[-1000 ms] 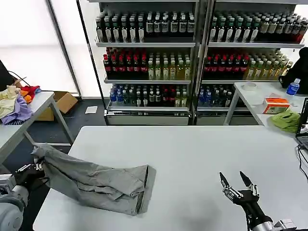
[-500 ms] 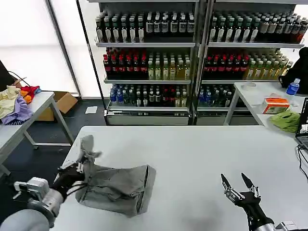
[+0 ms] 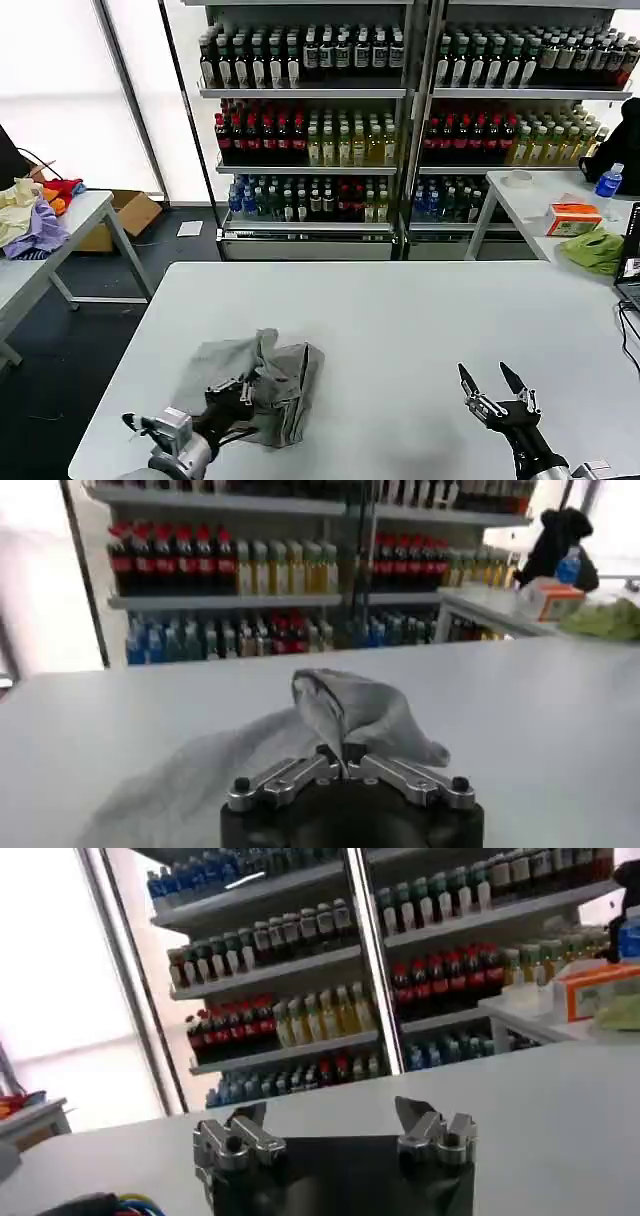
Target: Fold and organize the clothes.
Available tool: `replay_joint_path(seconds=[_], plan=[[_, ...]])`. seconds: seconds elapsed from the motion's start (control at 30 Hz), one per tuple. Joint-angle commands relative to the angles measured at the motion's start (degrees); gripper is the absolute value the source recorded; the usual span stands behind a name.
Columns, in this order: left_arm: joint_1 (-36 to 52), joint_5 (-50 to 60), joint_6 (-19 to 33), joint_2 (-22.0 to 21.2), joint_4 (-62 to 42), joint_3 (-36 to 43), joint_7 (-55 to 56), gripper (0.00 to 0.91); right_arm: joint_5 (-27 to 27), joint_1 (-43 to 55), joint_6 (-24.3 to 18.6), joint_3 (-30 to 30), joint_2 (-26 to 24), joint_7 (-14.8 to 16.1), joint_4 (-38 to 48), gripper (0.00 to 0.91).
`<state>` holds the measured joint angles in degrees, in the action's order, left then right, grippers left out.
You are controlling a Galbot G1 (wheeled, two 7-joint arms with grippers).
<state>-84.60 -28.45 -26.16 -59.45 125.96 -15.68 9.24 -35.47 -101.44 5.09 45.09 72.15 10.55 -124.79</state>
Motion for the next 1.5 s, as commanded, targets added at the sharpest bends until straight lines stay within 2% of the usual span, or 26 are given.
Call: replay_joint_path(seconds=[0.03, 0.27, 0.43, 0.63, 0.83, 1.17, 1.5], plan=[[4.7, 6.0, 1.2, -6.5, -10.6, 9.2, 0.4, 0.907, -0.5, -0.2, 0.6, 0.1, 0.1, 0.0, -1.8, 0.907], [1.5, 5.5, 1.2, -4.4, -4.5, 6.5, -1.3, 0.907, -0.9, 0.0, 1.0, 0.2, 0.0, -0.1, -2.5, 0.907], [-1.1, 0.1, -1.4, -1.8, 8.6, -3.0, -1.2, 0.907, -1.2, -0.3, 1.0, 0.2, 0.2, -0.1, -3.0, 0.907], [-1.3, -7.7, -4.6, -0.2, 16.4, -16.0, 0.8, 0.907, -1.0, 0.1, 1.1, -1.1, 0.7, -0.1, -3.4, 0.907], [-1.6, -6.8, -6.5, -1.6, 8.5, -21.2, 3.7, 0.907, -0.7, -0.2, 1.1, -1.9, 0.6, 0.0, -3.7, 0.907], [0.1, -0.9, -6.8, -4.7, -7.3, -16.3, 2.1, 0.907, -0.6, -0.8, 0.7, -1.3, 0.3, 0.0, -3.1, 0.907], [2.6, -1.2, -4.7, -2.7, -17.0, -16.6, -2.6, 0.907, -0.6, -0.7, 0.6, -1.1, 0.5, 0.0, -2.7, 0.907]])
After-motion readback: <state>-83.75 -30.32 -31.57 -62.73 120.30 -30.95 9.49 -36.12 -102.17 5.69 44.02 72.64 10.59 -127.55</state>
